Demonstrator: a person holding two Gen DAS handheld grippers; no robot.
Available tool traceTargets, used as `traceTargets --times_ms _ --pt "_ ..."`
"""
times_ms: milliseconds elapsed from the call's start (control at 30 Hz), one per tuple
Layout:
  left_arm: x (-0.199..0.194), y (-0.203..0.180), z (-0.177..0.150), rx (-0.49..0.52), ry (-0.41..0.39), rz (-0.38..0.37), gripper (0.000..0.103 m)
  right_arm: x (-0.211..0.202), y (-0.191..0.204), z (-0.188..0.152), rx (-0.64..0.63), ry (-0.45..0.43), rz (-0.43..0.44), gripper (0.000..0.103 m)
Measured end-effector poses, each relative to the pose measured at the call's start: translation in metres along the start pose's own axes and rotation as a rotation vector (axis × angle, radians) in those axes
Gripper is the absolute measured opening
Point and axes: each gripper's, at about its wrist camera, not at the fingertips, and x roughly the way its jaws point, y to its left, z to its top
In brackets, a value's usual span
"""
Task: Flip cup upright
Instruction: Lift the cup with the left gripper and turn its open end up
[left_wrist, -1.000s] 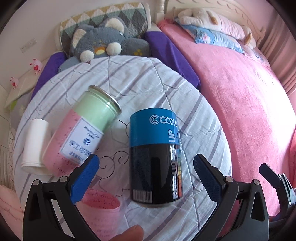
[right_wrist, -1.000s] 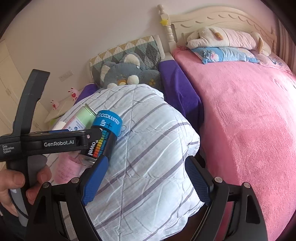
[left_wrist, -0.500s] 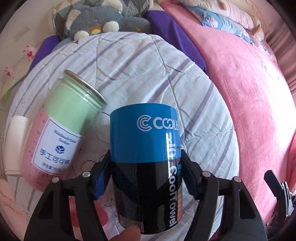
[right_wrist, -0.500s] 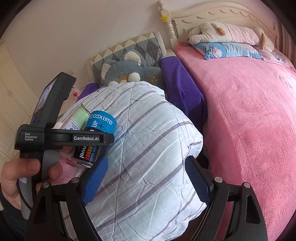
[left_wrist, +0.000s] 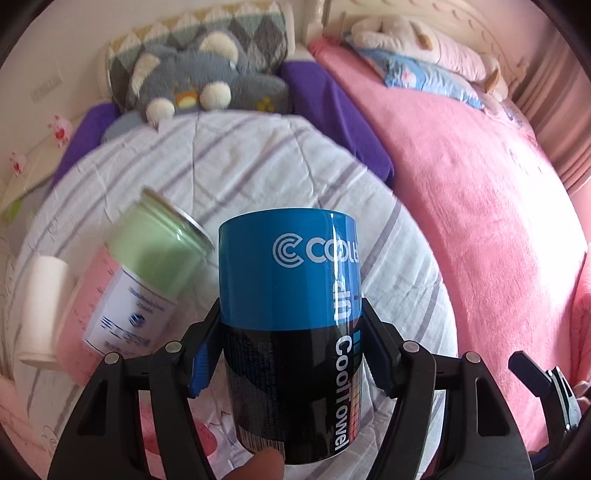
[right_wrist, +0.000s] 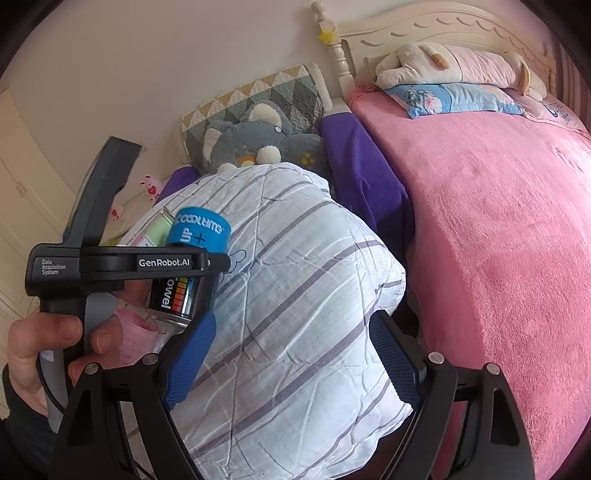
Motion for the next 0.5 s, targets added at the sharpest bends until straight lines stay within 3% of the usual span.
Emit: traceTargets --times_ms 300,500 --pt "-0.024 0.000 0.004 -0.012 -0.257 0.088 0.068 -0.001 -0.005 -0.002 0.011 -0.002 0.001 0.086" --pt "-0.014 -0.001 0.008 -0.023 -0.255 0.077 0.068 0.000 -0.011 -0.003 0.024 0.003 -0.005 0.086"
